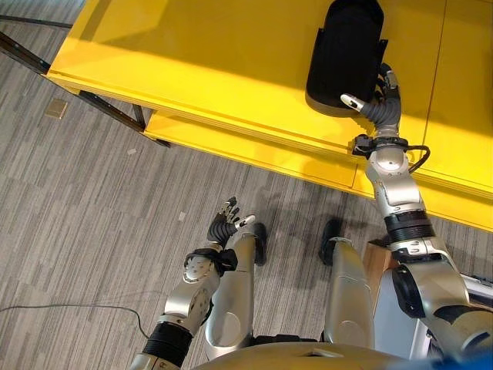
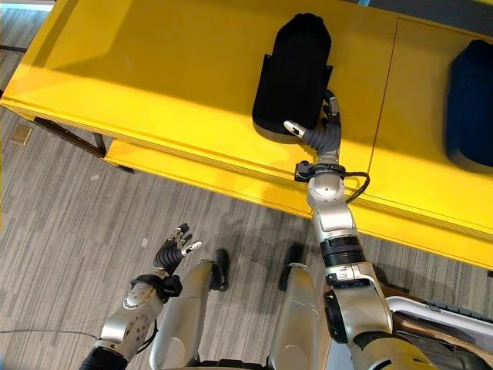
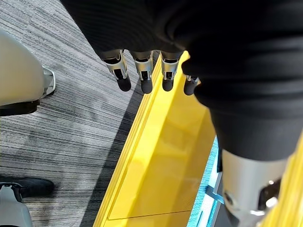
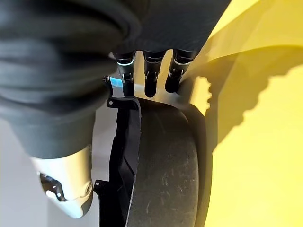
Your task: Move parts from the plastic box to the shelf.
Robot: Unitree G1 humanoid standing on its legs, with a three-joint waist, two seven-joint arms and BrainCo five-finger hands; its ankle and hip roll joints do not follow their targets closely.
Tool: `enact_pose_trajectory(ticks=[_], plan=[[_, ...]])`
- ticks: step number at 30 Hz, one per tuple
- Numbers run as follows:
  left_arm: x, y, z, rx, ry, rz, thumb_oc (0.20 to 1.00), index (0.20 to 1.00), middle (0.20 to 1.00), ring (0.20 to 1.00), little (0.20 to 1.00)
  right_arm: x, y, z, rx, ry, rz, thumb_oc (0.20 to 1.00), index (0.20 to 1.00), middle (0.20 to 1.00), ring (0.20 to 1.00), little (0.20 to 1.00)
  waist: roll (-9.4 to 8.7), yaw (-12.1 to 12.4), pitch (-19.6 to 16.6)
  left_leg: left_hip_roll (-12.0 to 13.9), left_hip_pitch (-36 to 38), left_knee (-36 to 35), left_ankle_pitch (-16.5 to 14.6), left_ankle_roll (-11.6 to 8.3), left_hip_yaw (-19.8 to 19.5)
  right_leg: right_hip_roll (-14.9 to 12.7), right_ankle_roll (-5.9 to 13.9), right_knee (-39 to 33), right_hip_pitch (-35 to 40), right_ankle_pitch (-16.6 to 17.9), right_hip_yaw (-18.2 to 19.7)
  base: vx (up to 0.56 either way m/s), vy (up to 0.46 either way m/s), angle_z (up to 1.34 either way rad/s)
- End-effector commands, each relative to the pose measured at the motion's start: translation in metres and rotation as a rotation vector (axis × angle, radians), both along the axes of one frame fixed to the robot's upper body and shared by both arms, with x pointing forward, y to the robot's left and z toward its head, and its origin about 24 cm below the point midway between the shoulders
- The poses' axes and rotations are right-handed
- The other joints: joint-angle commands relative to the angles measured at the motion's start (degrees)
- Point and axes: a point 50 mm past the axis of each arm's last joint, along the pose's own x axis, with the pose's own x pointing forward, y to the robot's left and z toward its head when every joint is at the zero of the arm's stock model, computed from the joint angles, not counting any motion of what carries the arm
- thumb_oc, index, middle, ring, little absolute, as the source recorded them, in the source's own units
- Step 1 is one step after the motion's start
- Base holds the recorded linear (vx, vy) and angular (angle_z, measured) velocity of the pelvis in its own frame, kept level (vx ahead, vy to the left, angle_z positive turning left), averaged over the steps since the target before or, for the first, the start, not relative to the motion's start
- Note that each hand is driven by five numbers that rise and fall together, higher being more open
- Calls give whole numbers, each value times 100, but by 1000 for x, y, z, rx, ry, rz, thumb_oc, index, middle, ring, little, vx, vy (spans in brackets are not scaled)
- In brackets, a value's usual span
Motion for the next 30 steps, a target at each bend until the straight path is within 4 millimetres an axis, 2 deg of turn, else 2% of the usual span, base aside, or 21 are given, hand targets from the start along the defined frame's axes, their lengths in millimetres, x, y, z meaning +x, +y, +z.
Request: enact_pose_trajectory(ticks=[1,12,13,16,17,18,19,21,28,30], plan=[[-2,-1,7,-21,-49,-8,1000,1000,1000,1000,1000,-2,8,10,32,-59,57,1000,1000,1000,1000,1000,14,80,-4,228,2,-81,123,-448,-502,-216,165,-125,262,347,300,0,0,0],[0,1,11,-6,-72,-2,1000,1000,1000,1000,1000,-14,-3,1,62,-67,31,1000,1000,1000,1000,1000,-43,19,-44,229,75,-128,122,-461,-490,-215,180,-135,301,356,304,0,0,0],[2,3,15,12,-93,-3,1000,1000,1000,1000,1000,-17,-7,0,57,-75,19,1000,1000,1000,1000,1000,-48,6,-49,229,76,-128,124,-462,-496,-215,181,-140,306,354,302,0,0,0],[13,8,47,127,-253,-20,1000,1000,1000,1000,1000,-44,-28,-3,69,-138,-65,1000,1000,1000,1000,1000,-84,-100,-69,256,183,-229,137,-473,-491,-198,189,-157,363,323,298,-3,-47,2],[16,10,62,193,-327,-23,1000,1000,1000,1000,1000,-59,-34,-2,67,-183,-93,1000,1000,1000,1000,1000,-91,-162,-66,271,253,-265,139,-483,-488,-184,197,-165,398,306,291,-7,-36,-3],[16,10,61,193,-327,-23,1000,1000,1000,1000,1000,-59,-34,-2,67,-182,-93,1000,1000,1000,1000,1000,-92,-161,-67,271,255,-266,139,-484,-488,-185,197,-165,400,306,291,-6,-38,-7],[18,11,71,234,-374,-26,1000,1000,1000,1000,1000,-67,-36,-2,69,-202,-98,1000,1000,1000,1000,1000,-95,-196,-61,279,299,-300,146,-496,-488,-180,201,-184,435,299,286,-5,-31,-18],[19,14,77,276,-406,-17,1000,1000,1000,1000,1000,-76,-36,-2,62,-220,-93,1000,1000,1000,1000,1000,-97,-229,-69,295,379,-381,165,-514,-487,-164,203,-233,495,295,287,-3,-33,-11],[22,27,99,426,-517,28,1000,1000,1000,1000,1000,-99,-49,-13,62,-212,-126,1000,1000,1000,1000,1000,-114,-304,-129,338,655,-699,254,-580,-484,-112,232,-466,735,303,249,8,-32,-1],[23,37,111,552,-579,53,1000,1000,1000,1000,1000,-109,-55,-22,61,-187,-141,1000,1000,1000,1000,1000,-119,-341,-164,359,822,-888,316,-616,-475,-75,243,-629,896,301,201,20,-47,-3]])
